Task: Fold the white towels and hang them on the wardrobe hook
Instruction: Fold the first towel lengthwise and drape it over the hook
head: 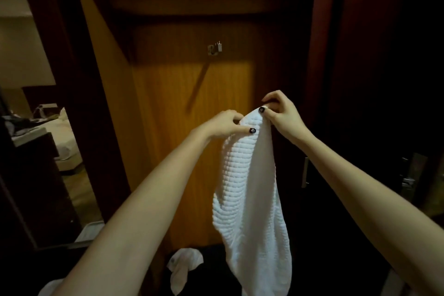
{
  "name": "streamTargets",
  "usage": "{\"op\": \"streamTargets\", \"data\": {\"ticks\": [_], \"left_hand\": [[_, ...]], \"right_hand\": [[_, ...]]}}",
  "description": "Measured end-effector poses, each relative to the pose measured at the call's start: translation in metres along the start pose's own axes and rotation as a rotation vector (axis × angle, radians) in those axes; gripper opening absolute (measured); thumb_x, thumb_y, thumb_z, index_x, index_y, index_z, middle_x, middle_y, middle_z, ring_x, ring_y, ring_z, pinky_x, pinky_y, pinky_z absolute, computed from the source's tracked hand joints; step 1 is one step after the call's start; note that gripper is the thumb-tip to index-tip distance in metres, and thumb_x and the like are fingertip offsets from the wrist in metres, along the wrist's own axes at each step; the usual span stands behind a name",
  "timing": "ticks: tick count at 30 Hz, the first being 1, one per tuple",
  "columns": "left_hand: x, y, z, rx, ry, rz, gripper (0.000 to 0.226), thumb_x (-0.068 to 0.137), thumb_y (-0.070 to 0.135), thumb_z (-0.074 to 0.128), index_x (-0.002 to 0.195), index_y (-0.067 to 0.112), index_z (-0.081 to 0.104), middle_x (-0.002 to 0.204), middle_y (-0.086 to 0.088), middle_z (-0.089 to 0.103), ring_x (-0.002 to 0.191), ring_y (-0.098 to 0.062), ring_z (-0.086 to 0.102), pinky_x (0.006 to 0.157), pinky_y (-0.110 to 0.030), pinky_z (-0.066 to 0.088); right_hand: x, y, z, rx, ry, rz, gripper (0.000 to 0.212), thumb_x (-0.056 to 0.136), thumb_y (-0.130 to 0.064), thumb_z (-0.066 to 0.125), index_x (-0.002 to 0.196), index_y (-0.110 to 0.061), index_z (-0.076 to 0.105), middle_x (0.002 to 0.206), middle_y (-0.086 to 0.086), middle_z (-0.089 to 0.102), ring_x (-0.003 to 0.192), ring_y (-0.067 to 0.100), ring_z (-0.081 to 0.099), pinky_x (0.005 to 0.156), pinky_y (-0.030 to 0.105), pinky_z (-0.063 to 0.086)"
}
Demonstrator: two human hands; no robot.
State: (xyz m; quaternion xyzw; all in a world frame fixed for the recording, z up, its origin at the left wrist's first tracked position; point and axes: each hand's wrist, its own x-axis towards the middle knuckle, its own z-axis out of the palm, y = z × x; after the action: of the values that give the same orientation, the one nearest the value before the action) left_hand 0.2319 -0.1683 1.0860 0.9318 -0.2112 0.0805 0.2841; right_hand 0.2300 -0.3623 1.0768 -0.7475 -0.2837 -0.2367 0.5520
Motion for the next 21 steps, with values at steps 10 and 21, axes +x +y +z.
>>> {"op": "streamTargets", "data": {"ticks": [10,21], "left_hand": [[-0.014,0.007,-0.001,-0.039,0.106,0.135,0.029,0.091,0.048,0.057,0.084,0.019,0.059,0.075,0.01,0.06,0.062,-0.004,0.054,0.058,-0.026,0.039],[-0.031,0.027,-0.014,-0.274,0.104,0.159,0.032,0.096,0.036,0.055,0.106,0.007,0.066,0.097,-0.001,0.067,0.084,-0.009,0.061,0.074,-0.022,0.048]], "right_hand": [[0.002,0.0,0.0,-0.022,0.068,0.01,0.012,0.089,-0.01,0.064,0.1,-0.012,0.06,0.096,0.003,0.064,0.088,0.01,0.062,0.074,0.023,0.047],[-0.02,-0.011,-0.001,0.277,-0.119,0.184,0.032,0.088,-0.037,0.067,0.11,-0.014,0.065,0.099,0.007,0.071,0.085,0.02,0.068,0.075,0.037,0.055]]}}
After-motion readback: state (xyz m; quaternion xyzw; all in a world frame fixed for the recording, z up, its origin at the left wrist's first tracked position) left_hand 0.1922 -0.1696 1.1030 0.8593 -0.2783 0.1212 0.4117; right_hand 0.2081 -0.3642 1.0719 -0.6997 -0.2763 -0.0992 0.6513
